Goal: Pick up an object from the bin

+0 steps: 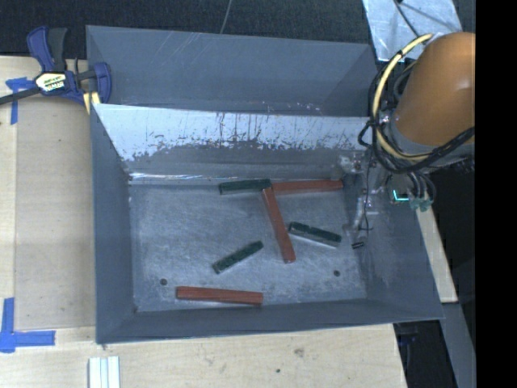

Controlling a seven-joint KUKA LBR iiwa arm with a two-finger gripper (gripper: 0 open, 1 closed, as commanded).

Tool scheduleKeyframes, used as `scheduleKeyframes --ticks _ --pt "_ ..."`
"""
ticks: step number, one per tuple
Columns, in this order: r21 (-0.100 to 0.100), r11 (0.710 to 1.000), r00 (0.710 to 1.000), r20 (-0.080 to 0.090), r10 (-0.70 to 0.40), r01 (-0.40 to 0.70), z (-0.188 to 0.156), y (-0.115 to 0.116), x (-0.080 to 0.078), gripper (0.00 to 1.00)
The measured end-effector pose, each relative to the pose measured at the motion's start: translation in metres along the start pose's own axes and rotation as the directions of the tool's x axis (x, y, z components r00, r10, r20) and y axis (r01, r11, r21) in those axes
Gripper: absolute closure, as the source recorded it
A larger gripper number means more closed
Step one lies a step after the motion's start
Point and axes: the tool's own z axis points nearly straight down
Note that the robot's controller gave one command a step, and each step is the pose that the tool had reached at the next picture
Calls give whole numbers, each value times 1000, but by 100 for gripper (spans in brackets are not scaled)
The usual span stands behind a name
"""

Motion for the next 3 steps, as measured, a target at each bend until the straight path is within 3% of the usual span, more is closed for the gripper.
scheduleKeyframes --ticks 1,2,3 --pt "1 1000 1000 9 -2 2 -5 0 -1 0" --pt "0 1000 1000 12 27 -27 64 7 16 0" --pt "1 1000 1000 10 -29 29 127 15 -42 0"
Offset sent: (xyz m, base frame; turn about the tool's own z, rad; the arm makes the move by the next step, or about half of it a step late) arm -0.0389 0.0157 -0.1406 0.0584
